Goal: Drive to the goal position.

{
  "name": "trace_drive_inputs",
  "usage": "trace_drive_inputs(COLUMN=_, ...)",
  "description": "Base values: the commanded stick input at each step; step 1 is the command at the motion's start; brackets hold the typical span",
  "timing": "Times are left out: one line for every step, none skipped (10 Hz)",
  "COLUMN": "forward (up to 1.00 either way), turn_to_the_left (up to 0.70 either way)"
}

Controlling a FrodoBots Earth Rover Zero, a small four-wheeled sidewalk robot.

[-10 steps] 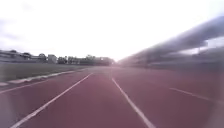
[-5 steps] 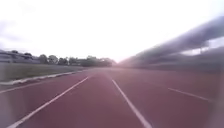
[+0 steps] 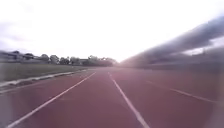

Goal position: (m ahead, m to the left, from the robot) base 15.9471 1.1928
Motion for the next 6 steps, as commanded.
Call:
trace_drive_inputs(forward=0.7, turn_to_the_left=0.0)
trace_drive_inputs(forward=0.7, turn_to_the_left=0.0)
trace_drive_inputs(forward=0.7, turn_to_the_left=0.0)
trace_drive_inputs(forward=0.7, turn_to_the_left=0.0)
trace_drive_inputs(forward=0.7, turn_to_the_left=-0.02)
trace_drive_inputs(forward=0.7, turn_to_the_left=-0.3)
